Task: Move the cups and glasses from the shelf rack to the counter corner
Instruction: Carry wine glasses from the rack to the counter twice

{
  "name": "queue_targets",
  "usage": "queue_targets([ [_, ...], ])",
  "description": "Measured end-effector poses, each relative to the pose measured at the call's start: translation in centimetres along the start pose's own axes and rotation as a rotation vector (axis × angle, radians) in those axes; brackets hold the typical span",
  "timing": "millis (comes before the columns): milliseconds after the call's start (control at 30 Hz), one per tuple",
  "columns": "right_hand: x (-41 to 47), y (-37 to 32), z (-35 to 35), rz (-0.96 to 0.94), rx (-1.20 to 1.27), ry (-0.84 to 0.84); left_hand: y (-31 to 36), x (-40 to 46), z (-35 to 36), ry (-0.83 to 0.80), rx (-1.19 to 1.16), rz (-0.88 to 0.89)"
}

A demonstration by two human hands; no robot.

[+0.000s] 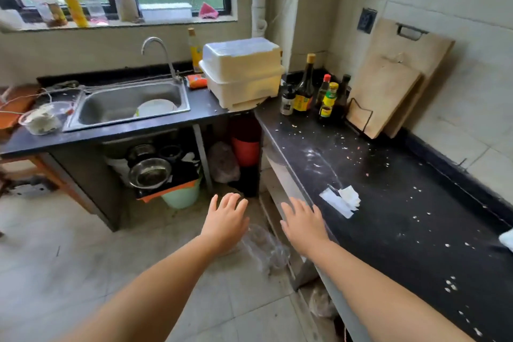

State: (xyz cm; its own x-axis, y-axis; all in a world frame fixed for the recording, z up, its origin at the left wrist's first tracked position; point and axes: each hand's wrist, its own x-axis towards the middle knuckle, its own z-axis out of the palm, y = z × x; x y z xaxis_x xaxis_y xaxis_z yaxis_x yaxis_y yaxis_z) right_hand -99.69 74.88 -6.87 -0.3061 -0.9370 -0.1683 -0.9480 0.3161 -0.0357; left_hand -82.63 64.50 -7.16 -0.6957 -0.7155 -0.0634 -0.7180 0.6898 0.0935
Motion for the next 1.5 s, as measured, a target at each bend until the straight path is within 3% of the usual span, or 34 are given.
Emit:
queue_targets([
  [400, 7.8, -31.4, 0.7, -0.3, 0.042, -0.021, -26.6, -12.3, -1.9, -0.022, -0.009, -0.324],
  [633, 12.5, -44.6, -0.6, -0.507, -0.003, -0.017, -38.7, -15.9, -3.6, 0.027, -0.059, -0.574],
  [867, 20.4, -55.3, -2.5, -0.681, -0.038, -0.011, -49.3, -14.4, -5.9, 0.1, -0.065, -0.734],
  [1167, 32.8, -69.4, -10.2, -0.881, -0.022, 0.089, -64.1, -10.8, -12.9, 0.222, -0.036, -0.899],
  [1500, 43.2, -84.3, -16.0, -0.935, -0.002, 0.186, -81.3, -7.0, -19.2, 0.322, 0.024, -0.919],
])
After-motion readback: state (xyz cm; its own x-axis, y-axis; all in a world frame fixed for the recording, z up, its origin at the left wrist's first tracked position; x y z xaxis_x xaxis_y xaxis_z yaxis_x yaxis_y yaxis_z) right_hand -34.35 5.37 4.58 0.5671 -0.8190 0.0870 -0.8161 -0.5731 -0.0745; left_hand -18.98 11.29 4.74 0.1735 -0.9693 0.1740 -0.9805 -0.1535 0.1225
